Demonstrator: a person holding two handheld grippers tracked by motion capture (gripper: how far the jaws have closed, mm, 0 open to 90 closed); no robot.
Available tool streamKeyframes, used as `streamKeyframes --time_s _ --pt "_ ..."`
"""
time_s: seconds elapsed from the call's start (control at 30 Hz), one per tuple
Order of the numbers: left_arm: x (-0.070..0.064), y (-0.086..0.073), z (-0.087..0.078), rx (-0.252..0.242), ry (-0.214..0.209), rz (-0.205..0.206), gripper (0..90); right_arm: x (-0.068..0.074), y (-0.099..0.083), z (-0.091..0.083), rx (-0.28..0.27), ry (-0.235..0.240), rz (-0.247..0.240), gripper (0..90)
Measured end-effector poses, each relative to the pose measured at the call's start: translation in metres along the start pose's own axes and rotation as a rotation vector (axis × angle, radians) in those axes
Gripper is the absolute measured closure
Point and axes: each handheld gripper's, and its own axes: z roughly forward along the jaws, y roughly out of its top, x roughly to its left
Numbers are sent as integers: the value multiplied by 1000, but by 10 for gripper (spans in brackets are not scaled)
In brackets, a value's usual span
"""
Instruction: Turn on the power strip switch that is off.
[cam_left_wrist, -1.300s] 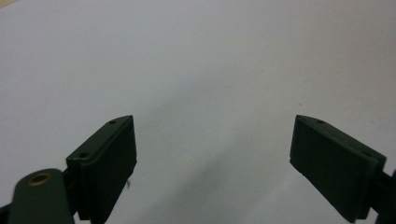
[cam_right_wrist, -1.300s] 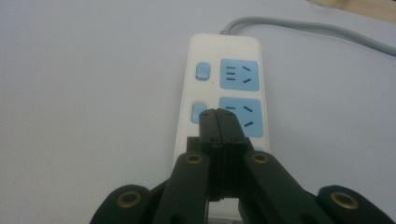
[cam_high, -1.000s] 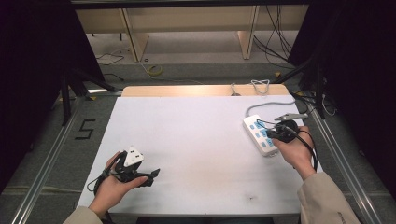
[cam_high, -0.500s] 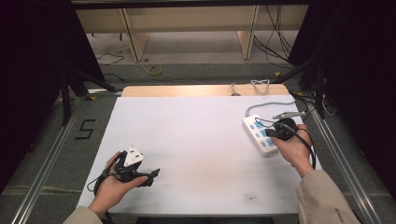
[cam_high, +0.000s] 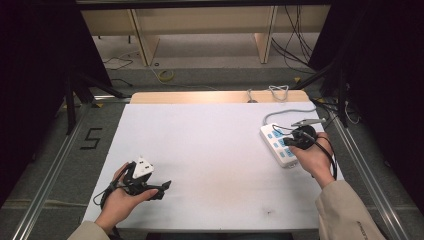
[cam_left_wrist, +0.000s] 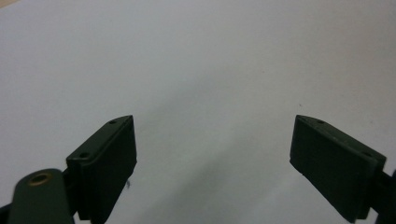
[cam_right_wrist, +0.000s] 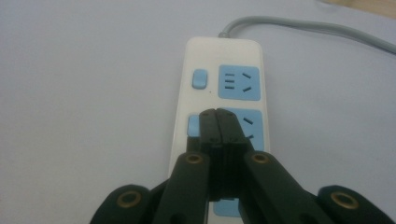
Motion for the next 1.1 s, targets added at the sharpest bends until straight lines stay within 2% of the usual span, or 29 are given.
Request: streamKeyframes --time_s 1.1 --pt "0 0 1 2 -5 -3 143 1 10 9 17 8 0 900"
